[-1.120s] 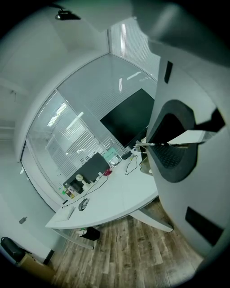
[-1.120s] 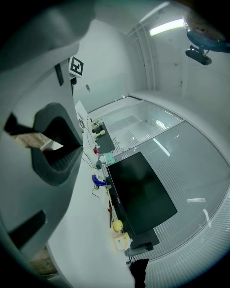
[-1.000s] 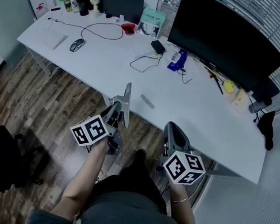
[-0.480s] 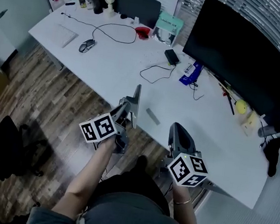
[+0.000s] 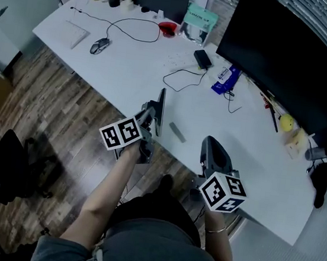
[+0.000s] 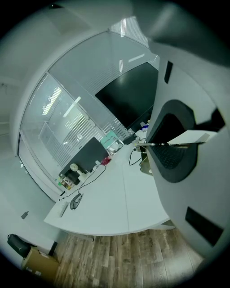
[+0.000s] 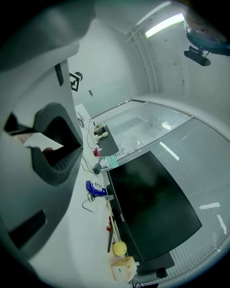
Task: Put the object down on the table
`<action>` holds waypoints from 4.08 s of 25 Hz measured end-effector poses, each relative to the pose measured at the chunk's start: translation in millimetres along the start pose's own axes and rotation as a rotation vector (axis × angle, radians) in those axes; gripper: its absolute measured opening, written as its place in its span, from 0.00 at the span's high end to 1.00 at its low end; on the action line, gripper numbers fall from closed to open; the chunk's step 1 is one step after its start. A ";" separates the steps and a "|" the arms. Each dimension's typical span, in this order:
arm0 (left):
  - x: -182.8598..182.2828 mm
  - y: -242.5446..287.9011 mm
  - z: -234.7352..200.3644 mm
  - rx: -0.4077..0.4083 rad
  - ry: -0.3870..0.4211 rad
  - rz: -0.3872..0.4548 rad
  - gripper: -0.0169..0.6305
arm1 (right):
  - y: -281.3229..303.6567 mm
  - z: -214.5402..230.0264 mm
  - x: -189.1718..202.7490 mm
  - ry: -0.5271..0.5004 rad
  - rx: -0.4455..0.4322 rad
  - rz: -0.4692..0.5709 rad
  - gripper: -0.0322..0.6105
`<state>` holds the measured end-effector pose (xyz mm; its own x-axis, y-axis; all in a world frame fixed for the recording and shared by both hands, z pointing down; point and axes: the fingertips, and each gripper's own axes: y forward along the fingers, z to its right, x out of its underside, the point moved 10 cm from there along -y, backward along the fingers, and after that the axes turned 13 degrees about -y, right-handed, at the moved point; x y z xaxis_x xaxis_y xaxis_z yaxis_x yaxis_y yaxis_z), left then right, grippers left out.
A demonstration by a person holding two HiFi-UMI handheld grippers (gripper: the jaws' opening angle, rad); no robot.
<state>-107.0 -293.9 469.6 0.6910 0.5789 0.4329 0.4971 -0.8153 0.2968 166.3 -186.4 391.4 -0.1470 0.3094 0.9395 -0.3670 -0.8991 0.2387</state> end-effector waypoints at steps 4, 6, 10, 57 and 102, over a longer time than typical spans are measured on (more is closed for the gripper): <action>1.9 14.7 -7.7 -0.027 0.005 -0.012 0.94 | 1.4 6.1 -1.3 0.007 0.004 -0.003 0.94; 1.7 20.4 -11.9 -0.043 0.007 -0.019 0.94 | 1.5 8.2 -2.5 0.008 0.006 -0.001 0.94; 0.7 30.9 -20.1 -0.068 0.005 -0.033 0.94 | 2.0 12.6 -3.3 0.014 0.008 0.002 0.95; -4.0 77.0 -36.0 -0.158 0.044 -0.150 0.93 | -1.5 16.9 1.6 0.003 0.014 -0.023 0.94; -8.3 -56.1 51.3 -0.079 0.694 0.038 0.89 | 8.0 -19.3 2.2 -0.106 -0.015 -0.029 0.95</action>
<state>-113.6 -252.5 405.7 0.1988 0.4311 0.8801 0.4213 -0.8484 0.3204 145.3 -186.9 390.6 -0.0382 0.2997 0.9533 -0.3834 -0.8854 0.2630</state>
